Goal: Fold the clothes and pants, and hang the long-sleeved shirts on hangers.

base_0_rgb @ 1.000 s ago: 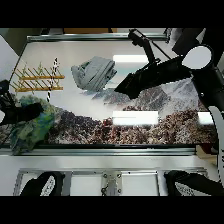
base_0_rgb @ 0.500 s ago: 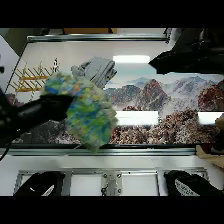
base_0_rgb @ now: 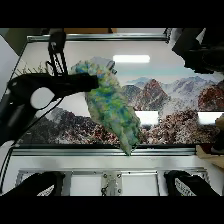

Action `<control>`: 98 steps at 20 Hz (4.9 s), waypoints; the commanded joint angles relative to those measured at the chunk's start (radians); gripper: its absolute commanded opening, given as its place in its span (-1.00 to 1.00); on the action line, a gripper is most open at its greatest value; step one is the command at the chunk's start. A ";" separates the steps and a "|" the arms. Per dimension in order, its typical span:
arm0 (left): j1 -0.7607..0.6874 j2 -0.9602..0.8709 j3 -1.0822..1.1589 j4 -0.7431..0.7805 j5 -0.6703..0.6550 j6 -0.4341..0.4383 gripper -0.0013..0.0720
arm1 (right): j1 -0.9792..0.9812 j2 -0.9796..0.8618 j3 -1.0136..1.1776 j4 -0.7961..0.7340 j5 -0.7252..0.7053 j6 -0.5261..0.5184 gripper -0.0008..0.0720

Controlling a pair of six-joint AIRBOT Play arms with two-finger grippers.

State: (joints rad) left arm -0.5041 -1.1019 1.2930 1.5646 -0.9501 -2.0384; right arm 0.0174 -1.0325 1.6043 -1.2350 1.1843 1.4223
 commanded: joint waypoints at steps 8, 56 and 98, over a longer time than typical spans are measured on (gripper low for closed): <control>0.146 -0.189 -0.327 0.005 -0.087 0.018 -0.92 | -0.008 -0.155 -0.442 0.057 -0.021 0.053 0.64; 0.151 0.143 -0.274 -0.309 0.016 0.070 0.96 | 0.121 -0.004 -0.062 -0.250 0.204 0.154 -0.96; 0.522 0.151 0.614 -0.535 -0.006 0.472 -0.92 | -0.081 0.102 0.369 -0.290 -0.035 0.119 -0.96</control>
State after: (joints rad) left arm 0.0090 -1.0878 1.8011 1.0275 -0.9688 -1.5753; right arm -0.0601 -0.9821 1.8832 -1.5234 1.2324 1.5433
